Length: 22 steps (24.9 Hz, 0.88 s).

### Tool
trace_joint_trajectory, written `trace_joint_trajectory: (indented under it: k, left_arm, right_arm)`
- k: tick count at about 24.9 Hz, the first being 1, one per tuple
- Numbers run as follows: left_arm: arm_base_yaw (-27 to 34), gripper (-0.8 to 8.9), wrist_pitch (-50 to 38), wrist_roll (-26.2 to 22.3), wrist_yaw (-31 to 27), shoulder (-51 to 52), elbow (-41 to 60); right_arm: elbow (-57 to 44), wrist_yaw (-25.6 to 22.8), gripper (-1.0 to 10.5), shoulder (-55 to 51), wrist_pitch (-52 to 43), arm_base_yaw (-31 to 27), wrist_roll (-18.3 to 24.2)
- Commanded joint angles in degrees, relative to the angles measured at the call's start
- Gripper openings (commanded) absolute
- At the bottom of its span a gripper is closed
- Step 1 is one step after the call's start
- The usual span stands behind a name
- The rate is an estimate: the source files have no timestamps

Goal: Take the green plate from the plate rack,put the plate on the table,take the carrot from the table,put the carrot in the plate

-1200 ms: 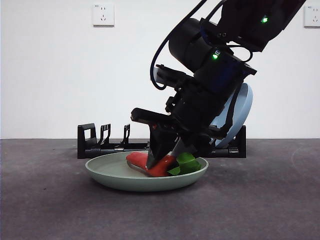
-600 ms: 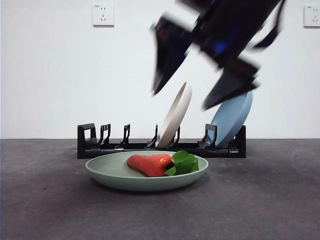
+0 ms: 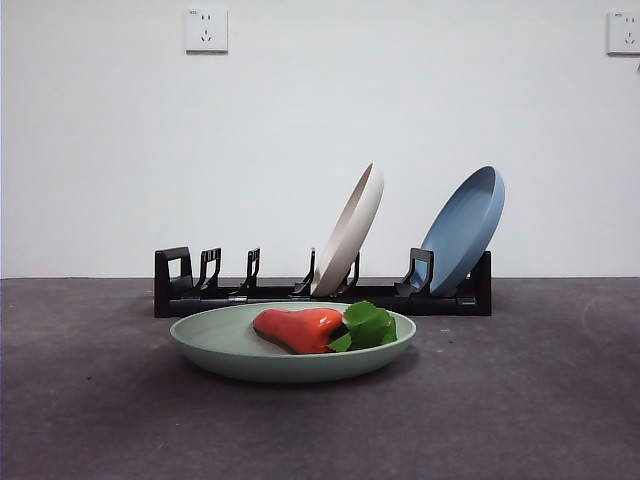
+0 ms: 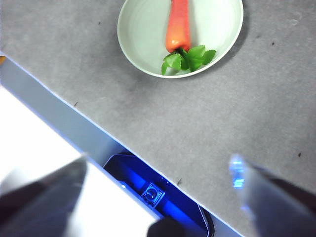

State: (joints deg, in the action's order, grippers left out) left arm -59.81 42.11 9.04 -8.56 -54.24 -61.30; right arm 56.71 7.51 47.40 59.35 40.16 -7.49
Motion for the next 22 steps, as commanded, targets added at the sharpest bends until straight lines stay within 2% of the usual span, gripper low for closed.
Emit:
trace_joint_trajectory:
  k: [1,22]
  left_arm:
    - [-0.2,-0.11,0.66,-0.17,0.09,0.02,0.17]
    - [-0.2,-0.04,0.92,-0.17,-0.28,0.02,0.17]
  right_arm:
    - [-0.2,0.07,-0.2,-1.53,-0.11,0.15,1.05]
    - [-0.2,-0.17,0.0,-2.19,-0.13,0.13,0.33]
